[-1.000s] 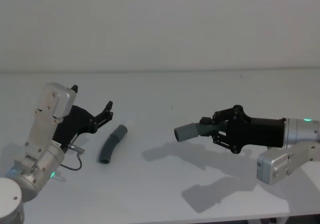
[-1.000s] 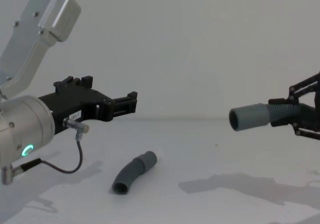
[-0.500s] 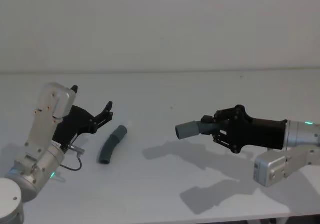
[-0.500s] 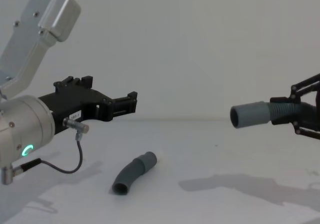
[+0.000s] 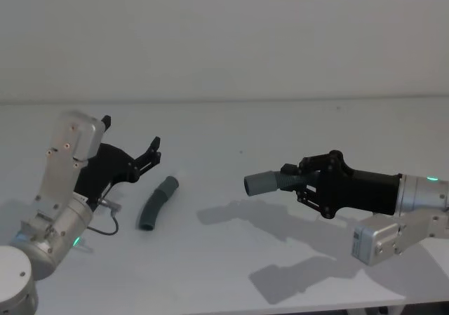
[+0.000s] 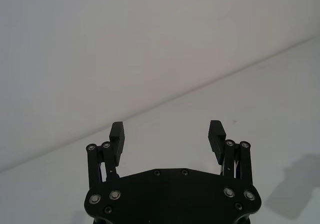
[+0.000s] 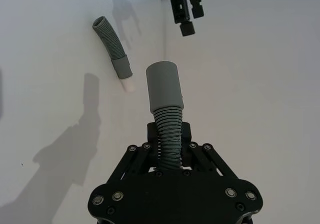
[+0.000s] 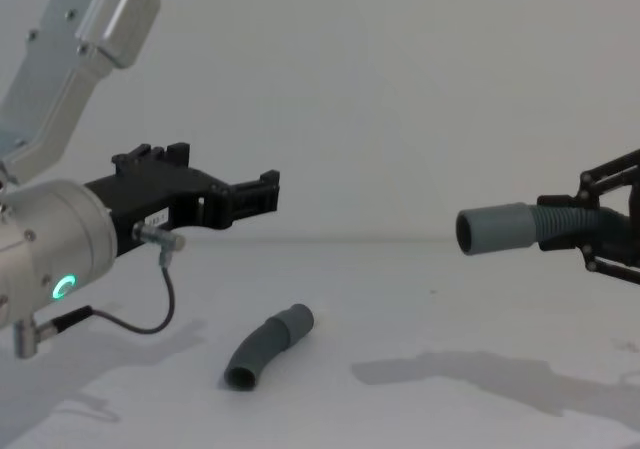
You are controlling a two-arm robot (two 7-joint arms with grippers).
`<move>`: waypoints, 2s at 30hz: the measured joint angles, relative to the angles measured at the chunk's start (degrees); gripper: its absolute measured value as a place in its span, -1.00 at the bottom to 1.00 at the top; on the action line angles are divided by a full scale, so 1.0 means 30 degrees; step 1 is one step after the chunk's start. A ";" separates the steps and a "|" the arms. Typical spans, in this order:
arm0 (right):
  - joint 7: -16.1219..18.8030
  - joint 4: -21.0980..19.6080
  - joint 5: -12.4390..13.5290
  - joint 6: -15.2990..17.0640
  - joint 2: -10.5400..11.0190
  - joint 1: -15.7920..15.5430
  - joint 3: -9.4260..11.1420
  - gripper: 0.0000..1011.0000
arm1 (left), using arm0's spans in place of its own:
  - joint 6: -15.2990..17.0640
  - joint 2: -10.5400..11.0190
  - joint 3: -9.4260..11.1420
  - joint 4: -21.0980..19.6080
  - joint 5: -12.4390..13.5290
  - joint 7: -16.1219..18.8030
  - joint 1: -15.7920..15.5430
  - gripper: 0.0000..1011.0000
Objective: Use both hands to pick up one end of the pipe from the table, align the ends, and insert them.
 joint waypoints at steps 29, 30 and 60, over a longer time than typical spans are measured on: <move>-0.0171 -0.0228 0.0032 0.0238 -0.0014 -0.0265 0.0073 -0.58 | 0.6555 -0.0930 -0.1349 -0.0892 -0.4824 -0.2196 -0.1514 0.98; -0.0173 -0.0230 0.0033 0.0241 -0.0014 -0.0266 0.0073 -0.58 | 0.6804 -0.0870 -0.1355 -0.0923 -0.4869 -0.2228 -0.1602 0.98; -0.0183 -0.0249 0.0029 0.0258 -0.0013 -0.0289 0.0072 -0.58 | 1.1920 0.0919 0.1346 0.1338 -0.3807 -0.5304 -0.5133 0.98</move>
